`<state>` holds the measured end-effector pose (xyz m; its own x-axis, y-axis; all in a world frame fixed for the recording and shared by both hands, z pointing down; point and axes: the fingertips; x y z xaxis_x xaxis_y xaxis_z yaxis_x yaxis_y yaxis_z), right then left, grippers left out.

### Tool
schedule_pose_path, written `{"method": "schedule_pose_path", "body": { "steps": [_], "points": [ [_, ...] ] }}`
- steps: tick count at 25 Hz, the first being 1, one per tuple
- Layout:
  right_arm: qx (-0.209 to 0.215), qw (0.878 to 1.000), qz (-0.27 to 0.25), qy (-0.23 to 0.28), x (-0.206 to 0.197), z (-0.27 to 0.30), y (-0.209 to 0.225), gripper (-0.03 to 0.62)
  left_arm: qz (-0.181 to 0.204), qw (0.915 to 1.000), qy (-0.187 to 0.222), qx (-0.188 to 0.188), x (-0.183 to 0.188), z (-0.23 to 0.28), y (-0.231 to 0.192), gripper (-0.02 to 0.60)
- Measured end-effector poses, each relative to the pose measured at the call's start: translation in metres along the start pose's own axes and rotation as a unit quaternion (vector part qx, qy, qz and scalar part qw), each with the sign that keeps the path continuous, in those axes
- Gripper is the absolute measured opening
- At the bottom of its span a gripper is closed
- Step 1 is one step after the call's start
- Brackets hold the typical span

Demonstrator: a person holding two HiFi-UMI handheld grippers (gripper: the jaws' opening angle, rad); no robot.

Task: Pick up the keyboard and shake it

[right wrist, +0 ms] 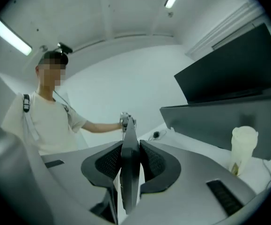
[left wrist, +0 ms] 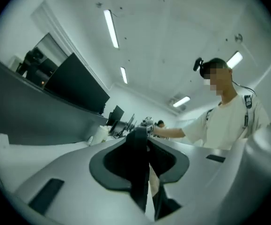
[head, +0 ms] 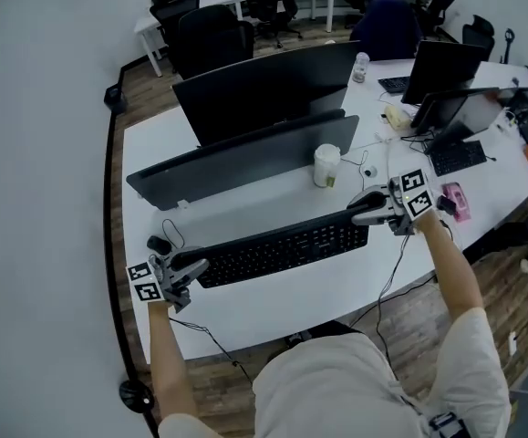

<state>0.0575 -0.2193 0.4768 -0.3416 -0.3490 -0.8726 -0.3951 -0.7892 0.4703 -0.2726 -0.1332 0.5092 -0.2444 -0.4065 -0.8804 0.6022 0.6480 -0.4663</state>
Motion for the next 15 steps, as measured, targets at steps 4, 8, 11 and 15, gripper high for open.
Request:
{"method": "schedule_pose_path", "body": {
  "steps": [4,8,11,15],
  "points": [
    [-0.003,0.992,0.062,0.109,-0.003,-0.003,0.034,0.121,-0.1,0.9919,0.076,0.022,-0.012,0.0,-0.029,0.112],
    [-0.022,0.963,0.185,0.193,-0.035,0.0,0.076,0.124,-0.212,0.973,0.06,0.068,-0.044,0.011,-0.056,0.121],
    [-0.038,0.929,0.285,0.233,-0.072,0.004,0.103,0.129,-0.317,0.9448,0.019,0.08,-0.076,0.019,-0.065,0.124],
    [-0.081,0.895,0.347,0.268,-0.12,-0.001,0.132,0.13,-0.401,0.9082,-0.026,0.118,-0.12,0.026,-0.083,0.126]
  ]
}}
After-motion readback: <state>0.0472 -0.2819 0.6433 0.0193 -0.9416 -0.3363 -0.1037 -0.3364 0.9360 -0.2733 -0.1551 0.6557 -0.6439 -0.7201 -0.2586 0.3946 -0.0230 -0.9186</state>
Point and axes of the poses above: the fingertips, and each gripper's own axes: z forward along the fingers, y to its right, x out of its top, and after that the axes turned 15 degrees about x, right-handed
